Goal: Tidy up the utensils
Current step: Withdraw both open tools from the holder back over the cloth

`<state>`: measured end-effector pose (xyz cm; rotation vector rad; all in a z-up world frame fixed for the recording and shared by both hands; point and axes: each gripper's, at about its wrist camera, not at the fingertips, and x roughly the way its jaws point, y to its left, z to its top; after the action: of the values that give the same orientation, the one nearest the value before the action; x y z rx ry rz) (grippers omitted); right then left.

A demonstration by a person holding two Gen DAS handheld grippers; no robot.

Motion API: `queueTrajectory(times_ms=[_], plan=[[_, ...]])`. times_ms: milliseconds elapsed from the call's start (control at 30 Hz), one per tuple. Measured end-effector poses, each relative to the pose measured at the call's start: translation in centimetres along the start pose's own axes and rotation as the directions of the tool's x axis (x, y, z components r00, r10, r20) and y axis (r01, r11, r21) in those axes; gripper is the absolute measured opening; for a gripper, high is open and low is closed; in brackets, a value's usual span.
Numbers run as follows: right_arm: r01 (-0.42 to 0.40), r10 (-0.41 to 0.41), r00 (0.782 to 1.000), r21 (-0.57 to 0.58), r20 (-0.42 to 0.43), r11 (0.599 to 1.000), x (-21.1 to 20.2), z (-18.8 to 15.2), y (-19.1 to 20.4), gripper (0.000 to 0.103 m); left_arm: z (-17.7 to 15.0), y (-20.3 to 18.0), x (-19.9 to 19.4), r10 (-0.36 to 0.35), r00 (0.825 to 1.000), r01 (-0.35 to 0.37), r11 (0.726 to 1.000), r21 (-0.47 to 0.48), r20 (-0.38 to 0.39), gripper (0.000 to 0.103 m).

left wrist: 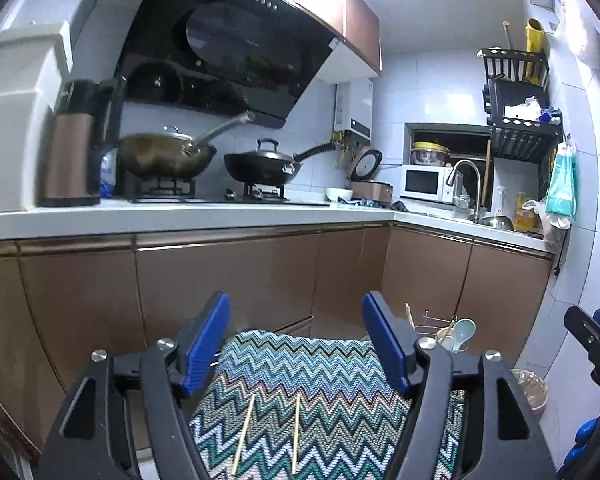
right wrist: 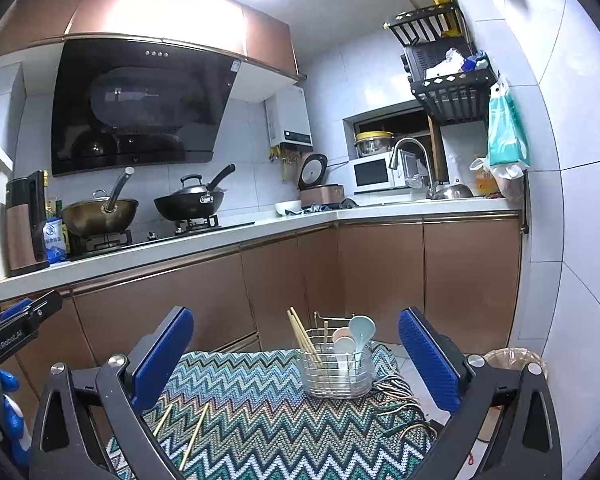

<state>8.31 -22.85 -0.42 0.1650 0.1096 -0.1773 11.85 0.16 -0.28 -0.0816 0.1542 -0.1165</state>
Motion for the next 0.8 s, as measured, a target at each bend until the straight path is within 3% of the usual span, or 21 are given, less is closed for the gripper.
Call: queueTrajectory(times_ms=[367,800], plan=[[-0.027,0.029,0.997,-0.036,0.072,0.999,-3.1,0.4,2.4,0.103,0.4,1.3,-3.5,0.028,0.999,-0.029,1.0,0.013,0.043,0.068],[-0.027,0.031,0.992,-0.036,0.122,0.999,-3.9,0.4,2.8,0.103,0.1,1.7,-3.9,0.073,0.995,-0.075,0.997,0.031,0.066,0.068]])
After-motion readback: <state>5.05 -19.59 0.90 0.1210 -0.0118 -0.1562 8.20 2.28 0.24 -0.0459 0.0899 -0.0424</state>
